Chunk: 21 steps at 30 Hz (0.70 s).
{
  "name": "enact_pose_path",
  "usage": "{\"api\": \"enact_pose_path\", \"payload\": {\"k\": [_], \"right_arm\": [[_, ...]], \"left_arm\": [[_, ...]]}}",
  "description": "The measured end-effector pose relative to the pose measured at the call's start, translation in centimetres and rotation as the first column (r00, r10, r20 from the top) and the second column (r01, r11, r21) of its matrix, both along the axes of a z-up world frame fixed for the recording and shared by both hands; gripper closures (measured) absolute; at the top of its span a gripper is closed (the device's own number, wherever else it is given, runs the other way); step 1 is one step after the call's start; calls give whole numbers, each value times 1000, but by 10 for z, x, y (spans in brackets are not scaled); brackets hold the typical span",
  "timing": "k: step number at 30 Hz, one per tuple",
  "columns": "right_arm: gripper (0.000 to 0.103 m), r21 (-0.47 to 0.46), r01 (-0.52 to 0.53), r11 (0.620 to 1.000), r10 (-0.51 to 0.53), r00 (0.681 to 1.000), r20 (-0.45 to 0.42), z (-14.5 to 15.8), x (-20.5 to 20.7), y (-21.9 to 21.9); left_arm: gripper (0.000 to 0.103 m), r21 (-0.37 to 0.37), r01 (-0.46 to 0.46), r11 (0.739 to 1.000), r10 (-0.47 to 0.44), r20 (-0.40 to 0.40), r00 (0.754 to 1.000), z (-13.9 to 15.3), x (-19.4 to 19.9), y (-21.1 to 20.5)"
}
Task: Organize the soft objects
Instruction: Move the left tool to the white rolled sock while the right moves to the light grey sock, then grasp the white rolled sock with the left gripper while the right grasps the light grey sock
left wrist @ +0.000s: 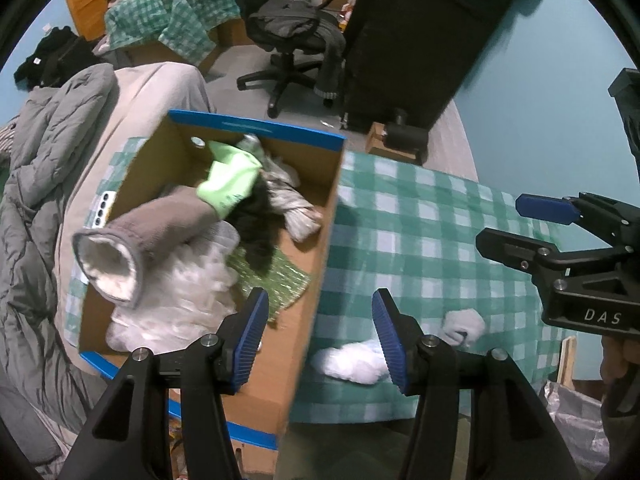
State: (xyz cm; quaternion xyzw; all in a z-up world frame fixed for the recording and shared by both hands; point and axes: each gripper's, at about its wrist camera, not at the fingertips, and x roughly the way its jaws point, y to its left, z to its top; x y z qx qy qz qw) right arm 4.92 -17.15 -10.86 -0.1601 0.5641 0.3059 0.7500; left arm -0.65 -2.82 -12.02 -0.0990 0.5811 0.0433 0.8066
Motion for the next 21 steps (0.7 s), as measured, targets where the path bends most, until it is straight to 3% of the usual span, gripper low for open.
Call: {"api": "enact_pose_path", "payload": {"k": [11,21], "right_arm": [[30,-23,38,999,-39,999,-14,-10,-5,-48],[30,-62,55,997,-60,995,-75,-43,-15,-87]], "left_arm": [[45,-18,60,998,-61,-35,998,-12,-2,-44],[40,-24,84,996,-86,-92,992,-43,-9,-71]]}}
